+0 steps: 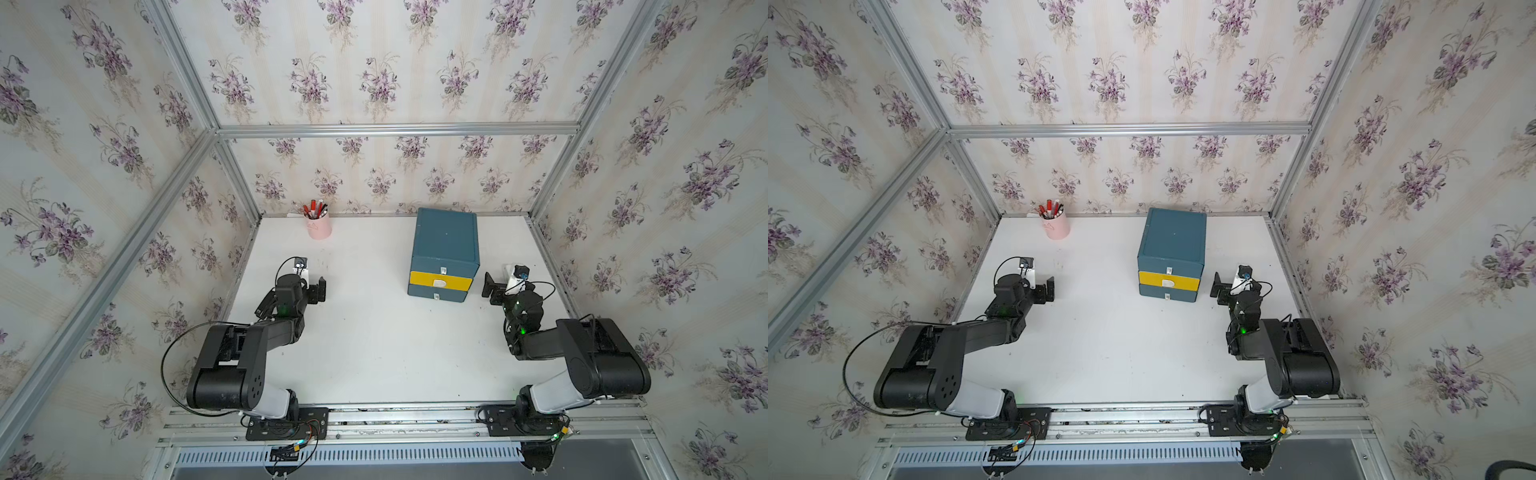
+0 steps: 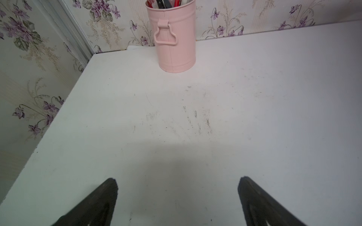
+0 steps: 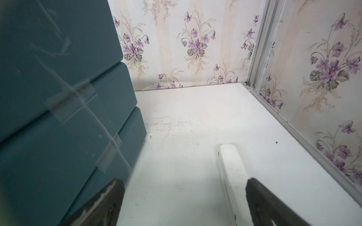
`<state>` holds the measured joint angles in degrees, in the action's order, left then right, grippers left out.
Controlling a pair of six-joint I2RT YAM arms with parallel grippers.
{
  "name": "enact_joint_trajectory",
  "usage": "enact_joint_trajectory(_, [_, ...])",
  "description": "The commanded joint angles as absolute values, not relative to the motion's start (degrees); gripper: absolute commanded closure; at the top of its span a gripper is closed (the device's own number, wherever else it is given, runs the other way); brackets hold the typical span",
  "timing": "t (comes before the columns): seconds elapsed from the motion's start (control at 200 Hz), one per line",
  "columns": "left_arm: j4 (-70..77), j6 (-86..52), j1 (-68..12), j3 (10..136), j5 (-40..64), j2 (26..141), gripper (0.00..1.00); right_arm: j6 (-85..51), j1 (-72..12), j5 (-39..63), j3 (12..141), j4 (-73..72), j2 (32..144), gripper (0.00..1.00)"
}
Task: Take the seed bags out of the drawer
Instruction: Move the storage box to the center of the board.
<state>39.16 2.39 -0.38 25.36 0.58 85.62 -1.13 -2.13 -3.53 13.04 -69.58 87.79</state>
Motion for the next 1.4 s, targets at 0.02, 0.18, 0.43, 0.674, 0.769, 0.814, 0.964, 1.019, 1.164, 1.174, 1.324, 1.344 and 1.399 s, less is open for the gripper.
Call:
enact_joint_trajectory(0.02, [39.46,2.53,-0.34,25.89,0.53,85.72,0.0,-1.05,-2.13,-3.43,13.18,-71.54,87.79,0.0])
enact_joint_trajectory(0.18, [39.38,2.54,-0.35,25.93,0.53,85.81,0.0,-1.05,-2.11,-3.4,13.19,-71.6,87.79,0.0])
enact_joint_trajectory(0.43, [39.39,2.55,-0.35,25.92,0.44,85.84,0.0,-1.02,-2.1,-3.43,13.27,-71.49,87.89,0.0])
enact_joint_trajectory(0.674, [25.19,2.59,-0.44,32.46,0.39,81.55,0.0,-3.06,-2.13,-9.24,17.72,-55.69,77.79,0.0])
enact_joint_trajectory(0.769, [17.21,2.42,-0.52,36.89,1.0,78.9,0.0,-3.54,-2.19,-10.84,22.73,-43.89,72.23,0.0])
enact_joint_trajectory(0.814, [13.78,1.17,-0.53,38.97,1.03,78.48,0.0,-3.84,-2.14,-10.66,25.96,-36.79,70.4,0.0])
enact_joint_trajectory(0.964, [5.46,-2.56,-0.86,44.6,3.92,77.61,0.0,-6.22,-2.16,-7.83,36.49,-19.3,67.32,0.0])
enact_joint_trajectory(1.019, [2.49,-3.72,-1.2,46.82,5.42,77.74,0.0,-7.6,-2.11,-6.95,39.16,-15.55,66.6,0.0])
enact_joint_trajectory(1.164, [-3.01,-5.74,-2.44,50.88,8.9,78.18,0.0,-11.31,-2.1,1.38,46.26,-6.73,66.62,0.0])
enact_joint_trajectory(1.174, [-3.35,-5.9,-2.52,51.11,9.08,78.21,0.0,-11.51,-2.06,2.1,46.76,-6.25,66.84,0.0])
enact_joint_trajectory(1.324, [-8.15,-8.93,-3.24,54.28,12.0,79.69,0.0,-14.15,-2.11,12.34,53.62,1.63,72.01,0.0])
enact_joint_trajectory(1.344, [-8.34,-9.07,-3.45,54.42,12.38,79.72,0.0,-14.5,-2.11,13.6,54.0,1.87,72.42,0.0])
enact_joint_trajectory(1.399, [-8.69,-9.64,-3.98,54.66,13.1,79.56,0.0,-15.72,-2.11,16.47,54.61,1.9,72.87,0.0])
